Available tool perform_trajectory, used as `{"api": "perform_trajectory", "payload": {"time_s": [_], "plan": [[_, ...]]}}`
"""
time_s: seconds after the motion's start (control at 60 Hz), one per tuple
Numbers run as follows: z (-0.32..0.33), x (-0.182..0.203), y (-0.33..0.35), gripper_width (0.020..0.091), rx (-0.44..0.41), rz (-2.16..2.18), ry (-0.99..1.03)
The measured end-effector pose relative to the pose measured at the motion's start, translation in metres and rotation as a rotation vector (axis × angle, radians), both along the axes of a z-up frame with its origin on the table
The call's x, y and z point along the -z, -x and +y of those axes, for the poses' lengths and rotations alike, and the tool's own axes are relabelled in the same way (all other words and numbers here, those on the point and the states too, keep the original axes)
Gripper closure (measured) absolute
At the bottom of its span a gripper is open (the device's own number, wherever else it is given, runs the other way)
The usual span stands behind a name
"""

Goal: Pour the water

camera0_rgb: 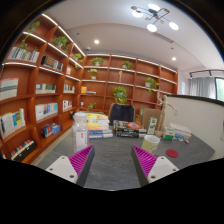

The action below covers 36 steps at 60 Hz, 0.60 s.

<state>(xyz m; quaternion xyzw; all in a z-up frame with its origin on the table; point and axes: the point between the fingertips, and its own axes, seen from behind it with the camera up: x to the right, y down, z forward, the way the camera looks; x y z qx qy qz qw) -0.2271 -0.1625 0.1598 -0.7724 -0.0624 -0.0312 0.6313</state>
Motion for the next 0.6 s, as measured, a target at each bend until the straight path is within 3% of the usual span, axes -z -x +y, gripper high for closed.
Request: {"api": "perform_trajectory", "payload": {"time_s": [0.05, 0.133, 0.4, 0.6], "plan": [[0.002, 0.031, 0.045, 0.0321, -0.018, -0.001, -0.009], [0.011, 0.046, 0.085, 0.0325, -0.054, 0.015, -0.008], [0.065, 0.055, 0.137, 0.0324, -0.106, 0.114, -0.043], [0.096, 0.063, 0.139, 0.0496, -0.082, 0.141, -0.052]]}}
